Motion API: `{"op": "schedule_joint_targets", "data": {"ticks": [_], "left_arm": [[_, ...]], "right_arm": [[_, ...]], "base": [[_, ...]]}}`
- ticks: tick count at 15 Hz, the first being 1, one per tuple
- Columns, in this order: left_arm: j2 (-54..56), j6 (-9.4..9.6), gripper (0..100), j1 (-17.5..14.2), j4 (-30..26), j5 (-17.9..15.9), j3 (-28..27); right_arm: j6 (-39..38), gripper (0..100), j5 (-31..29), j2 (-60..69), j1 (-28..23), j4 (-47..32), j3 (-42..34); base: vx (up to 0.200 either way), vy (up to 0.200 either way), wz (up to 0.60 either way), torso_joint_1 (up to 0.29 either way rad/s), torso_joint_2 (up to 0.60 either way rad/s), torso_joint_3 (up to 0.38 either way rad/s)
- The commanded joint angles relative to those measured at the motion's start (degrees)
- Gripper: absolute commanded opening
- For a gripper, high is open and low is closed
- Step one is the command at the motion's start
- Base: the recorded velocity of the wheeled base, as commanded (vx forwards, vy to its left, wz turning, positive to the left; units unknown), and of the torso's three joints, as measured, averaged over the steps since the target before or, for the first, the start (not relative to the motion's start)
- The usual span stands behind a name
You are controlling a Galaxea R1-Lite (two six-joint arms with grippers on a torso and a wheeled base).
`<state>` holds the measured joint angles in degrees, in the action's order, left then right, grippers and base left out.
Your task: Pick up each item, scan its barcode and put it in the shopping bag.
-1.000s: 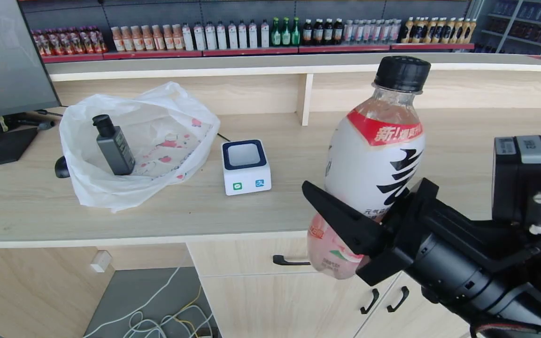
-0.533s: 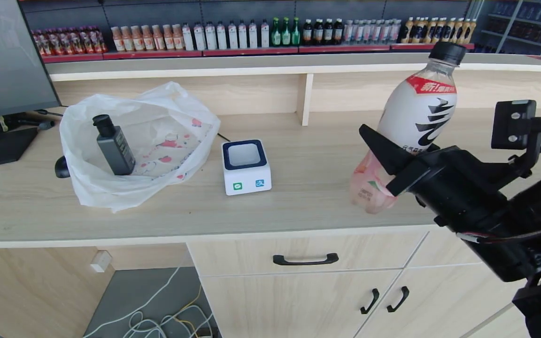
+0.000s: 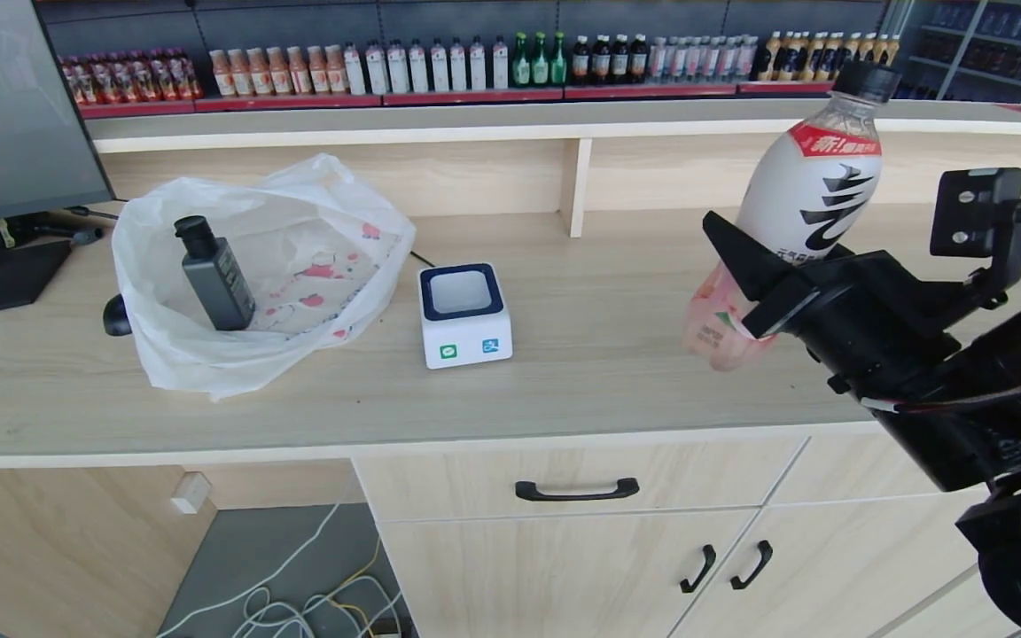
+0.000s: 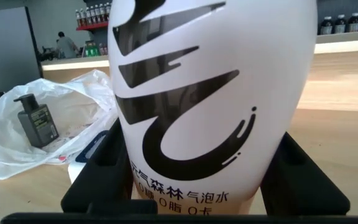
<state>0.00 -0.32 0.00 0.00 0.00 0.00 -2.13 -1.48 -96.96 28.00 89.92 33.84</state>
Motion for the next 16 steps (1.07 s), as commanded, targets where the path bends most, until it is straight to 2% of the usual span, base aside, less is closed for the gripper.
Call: {"op": "schedule_joint_targets", "data": {"ticks": [1, 15, 16], "left_arm": [[0.0, -0.03, 100, 0.0, 0.0, 0.0, 0.0], [0.0, -0.12, 100, 0.0, 0.0, 0.0, 0.0], [0.0, -0.12, 100, 0.0, 0.0, 0.0, 0.0]], "right_arm": [[0.0, 0, 0.0, 0.0, -0.1, 0.1, -0.2], [0.0, 0, 0.0, 3.5, -0.8, 0.1, -3.6], [-0.1, 0, 0.0, 3.5, -0.7, 0.1, -3.1]], "base": [[0.000, 0.200, 0.00, -0.007, 0.00, -0.002], [0.000, 0.200, 0.00, 0.002, 0.00, 0.002], [0.000, 0.000, 0.00, 0.000, 0.00, 0.000]]}}
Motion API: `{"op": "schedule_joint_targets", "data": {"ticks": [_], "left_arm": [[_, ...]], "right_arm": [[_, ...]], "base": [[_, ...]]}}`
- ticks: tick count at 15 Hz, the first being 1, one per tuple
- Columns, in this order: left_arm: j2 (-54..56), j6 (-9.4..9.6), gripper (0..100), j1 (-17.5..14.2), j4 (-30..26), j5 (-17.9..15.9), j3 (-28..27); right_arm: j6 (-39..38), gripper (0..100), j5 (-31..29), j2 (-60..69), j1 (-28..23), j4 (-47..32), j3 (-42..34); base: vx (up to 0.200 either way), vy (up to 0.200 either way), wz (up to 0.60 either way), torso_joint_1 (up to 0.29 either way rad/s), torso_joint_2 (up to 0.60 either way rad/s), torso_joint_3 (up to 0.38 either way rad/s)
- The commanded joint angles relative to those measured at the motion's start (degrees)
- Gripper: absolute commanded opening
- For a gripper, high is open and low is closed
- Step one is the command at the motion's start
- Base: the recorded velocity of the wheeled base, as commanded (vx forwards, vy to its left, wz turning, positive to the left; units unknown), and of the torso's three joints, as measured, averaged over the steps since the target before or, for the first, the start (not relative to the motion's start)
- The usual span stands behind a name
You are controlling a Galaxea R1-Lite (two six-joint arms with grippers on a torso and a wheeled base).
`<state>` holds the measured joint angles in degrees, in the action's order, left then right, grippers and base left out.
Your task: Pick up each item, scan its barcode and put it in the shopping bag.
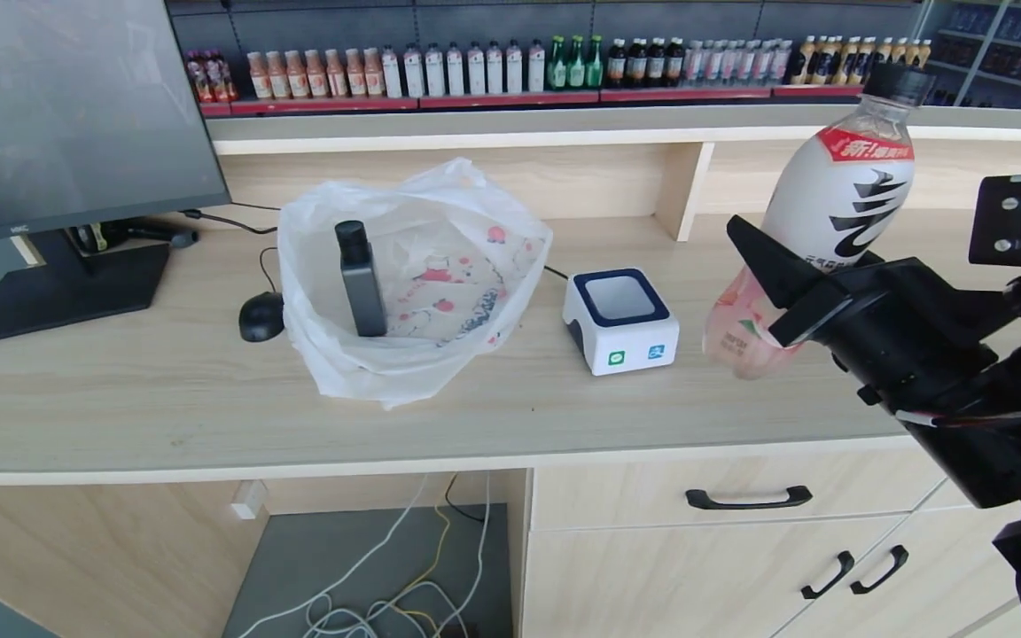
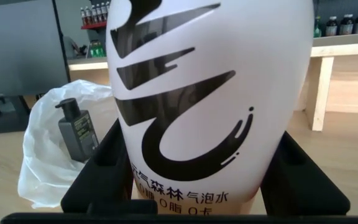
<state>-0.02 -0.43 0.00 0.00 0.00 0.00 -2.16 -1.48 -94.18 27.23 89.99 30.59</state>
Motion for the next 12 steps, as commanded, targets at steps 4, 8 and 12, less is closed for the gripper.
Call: {"op": "schedule_joint_targets", "data": {"ticks": [4, 8, 12], "left_arm": [[0.0, 0.16, 100, 0.1, 0.0, 0.0, 0.0], [0.0, 0.16, 100, 0.0, 0.0, 0.0, 0.0], [0.0, 0.16, 100, 0.1, 0.0, 0.0, 0.0]], "right_arm": [[0.0, 0, 0.0, 0.8, 0.2, 0.0, -0.4], [-0.4, 0, 0.0, 0.5, 0.2, 0.0, 0.2], [-8.6, 0, -0.5, -1.2, 0.5, 0.0, 1.4]], "base": [[0.000, 0.000, 0.00, 0.000, 0.00, 0.000], [0.000, 0.000, 0.00, 0.000, 0.00, 0.000], [0.000, 0.000, 0.00, 0.000, 0.00, 0.000]]}}
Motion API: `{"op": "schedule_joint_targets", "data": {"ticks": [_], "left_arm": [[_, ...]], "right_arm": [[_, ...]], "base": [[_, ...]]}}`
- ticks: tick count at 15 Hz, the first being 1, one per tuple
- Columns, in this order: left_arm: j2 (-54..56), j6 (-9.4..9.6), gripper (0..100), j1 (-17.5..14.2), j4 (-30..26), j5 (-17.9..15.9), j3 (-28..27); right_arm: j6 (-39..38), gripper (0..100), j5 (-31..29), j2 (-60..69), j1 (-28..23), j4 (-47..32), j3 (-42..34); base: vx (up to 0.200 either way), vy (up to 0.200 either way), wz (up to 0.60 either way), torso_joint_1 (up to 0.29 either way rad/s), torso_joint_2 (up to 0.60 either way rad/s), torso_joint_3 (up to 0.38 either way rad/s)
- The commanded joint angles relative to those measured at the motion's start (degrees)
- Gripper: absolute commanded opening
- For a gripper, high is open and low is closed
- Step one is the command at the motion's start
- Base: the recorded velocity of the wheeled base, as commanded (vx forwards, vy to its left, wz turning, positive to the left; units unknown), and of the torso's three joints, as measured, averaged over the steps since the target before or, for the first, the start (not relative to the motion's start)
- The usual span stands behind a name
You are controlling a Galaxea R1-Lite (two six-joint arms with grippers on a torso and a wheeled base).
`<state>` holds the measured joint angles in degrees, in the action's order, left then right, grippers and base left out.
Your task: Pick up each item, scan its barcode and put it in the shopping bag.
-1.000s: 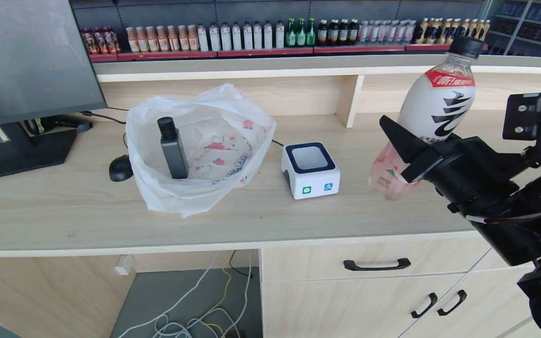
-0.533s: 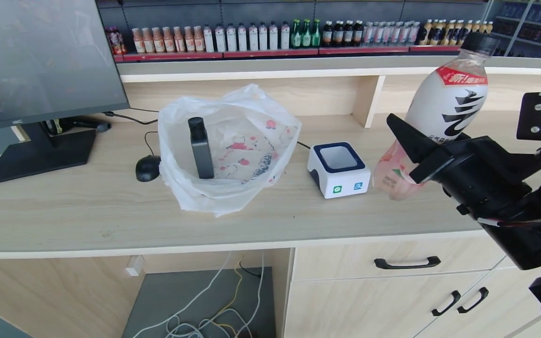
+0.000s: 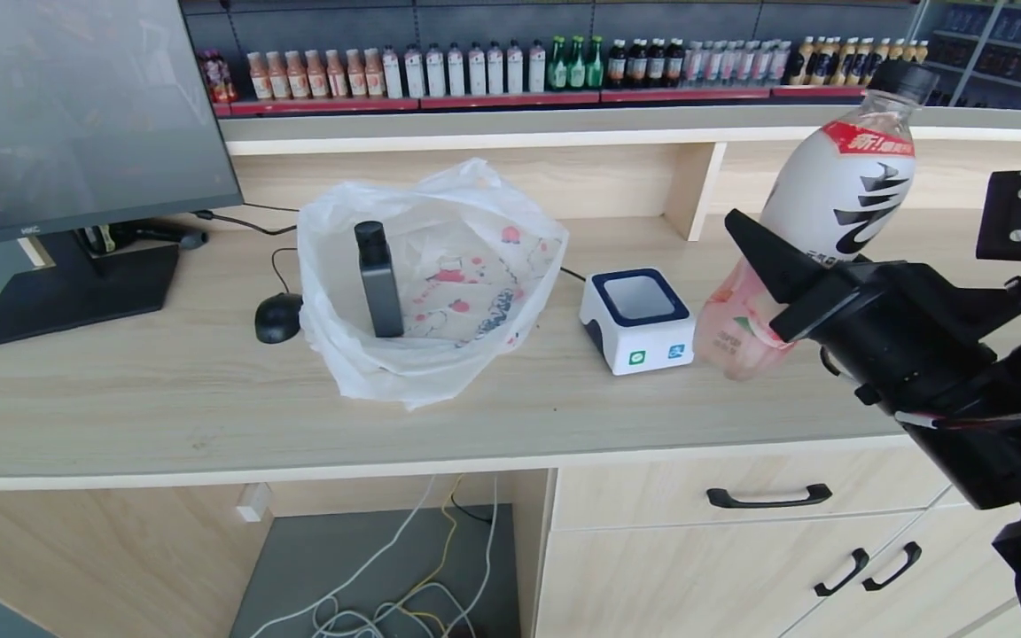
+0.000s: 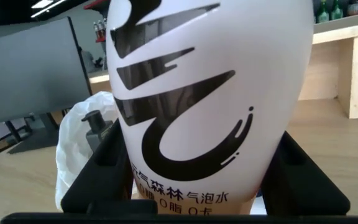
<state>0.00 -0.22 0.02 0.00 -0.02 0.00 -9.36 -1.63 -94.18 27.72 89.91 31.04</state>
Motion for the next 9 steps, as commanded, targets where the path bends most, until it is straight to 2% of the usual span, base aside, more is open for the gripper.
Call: {"op": "schedule_joint_targets", "data": {"ticks": [1, 5, 7, 9], "left_arm": [[0.0, -0.04, 100, 0.0, 0.0, 0.0, 0.0], [0.0, -0.04, 100, 0.1, 0.0, 0.0, 0.0], [0.0, -0.04, 100, 0.0, 0.0, 0.0, 0.0], [0.0, -0.04, 100, 0.0, 0.0, 0.0, 0.0]], "right_arm": [[-4.2, 0, -0.3, -1.6, 0.1, 0.1, 2.7], [-8.2, 0, -0.3, -5.8, -0.2, -3.9, 13.4], [-13.6, 0, -0.8, -6.7, -0.3, -11.9, 20.4], [-20.0, 0, -6.4, -8.0, -0.2, -19.0, 27.1]], "base": [[0.000, 0.000, 0.00, 0.000, 0.00, 0.000], [0.000, 0.000, 0.00, 0.000, 0.00, 0.000], [0.000, 0.000, 0.00, 0.000, 0.00, 0.000], [0.000, 0.000, 0.00, 0.000, 0.00, 0.000]]}}
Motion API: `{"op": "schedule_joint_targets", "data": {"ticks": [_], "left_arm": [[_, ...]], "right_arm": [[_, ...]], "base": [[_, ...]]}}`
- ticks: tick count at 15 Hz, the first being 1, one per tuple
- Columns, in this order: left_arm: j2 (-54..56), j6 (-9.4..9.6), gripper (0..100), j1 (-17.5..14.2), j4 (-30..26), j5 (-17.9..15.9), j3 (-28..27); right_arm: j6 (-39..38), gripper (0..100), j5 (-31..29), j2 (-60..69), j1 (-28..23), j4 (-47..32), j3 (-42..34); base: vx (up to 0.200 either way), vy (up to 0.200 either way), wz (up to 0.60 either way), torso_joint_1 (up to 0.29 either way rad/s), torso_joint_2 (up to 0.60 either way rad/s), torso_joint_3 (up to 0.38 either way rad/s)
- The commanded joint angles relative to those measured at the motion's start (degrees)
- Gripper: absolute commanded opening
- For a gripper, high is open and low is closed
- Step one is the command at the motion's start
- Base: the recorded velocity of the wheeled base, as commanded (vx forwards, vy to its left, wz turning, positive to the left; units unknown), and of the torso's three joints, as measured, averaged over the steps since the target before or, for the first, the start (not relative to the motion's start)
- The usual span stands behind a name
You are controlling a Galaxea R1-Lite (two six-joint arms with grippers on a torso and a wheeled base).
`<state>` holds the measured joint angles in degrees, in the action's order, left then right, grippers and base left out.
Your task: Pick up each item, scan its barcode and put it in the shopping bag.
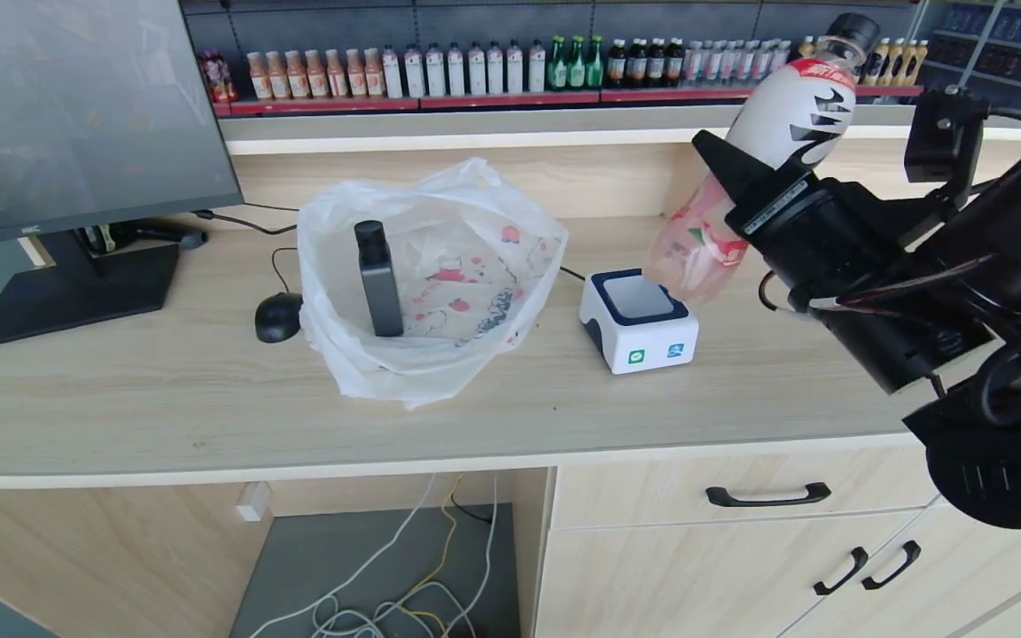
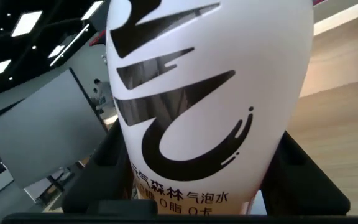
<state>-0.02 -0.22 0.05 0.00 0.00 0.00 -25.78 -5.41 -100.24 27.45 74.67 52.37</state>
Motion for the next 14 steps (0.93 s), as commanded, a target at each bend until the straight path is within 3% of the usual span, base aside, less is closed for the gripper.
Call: {"op": "schedule_joint_targets", "data": {"ticks": [1, 4, 9, 14], "left_arm": [[0.0, -0.04, 100, 0.0, 0.0, 0.0, 0.0], [0.0, -0.04, 100, 0.0, 0.0, 0.0, 0.0], [0.0, -0.04, 100, 0.0, 0.0, 0.0, 0.0], [0.0, -0.04, 100, 0.0, 0.0, 0.0, 0.0]], "right_arm": [[-5.5, 0, -4.2, -2.7, 0.1, -5.3, 7.7], [-14.1, 0, -9.1, -6.1, 0.0, -10.0, 11.9], [-25.7, 0, -11.2, -8.3, -0.2, -11.9, 11.9], [-29.6, 0, -11.8, -12.7, -0.1, -12.4, 15.0]], "base": [[0.000, 0.000, 0.00, 0.000, 0.00, 0.000], [0.000, 0.000, 0.00, 0.000, 0.00, 0.000], [0.000, 0.000, 0.00, 0.000, 0.00, 0.000], [0.000, 0.000, 0.00, 0.000, 0.00, 0.000]]}}
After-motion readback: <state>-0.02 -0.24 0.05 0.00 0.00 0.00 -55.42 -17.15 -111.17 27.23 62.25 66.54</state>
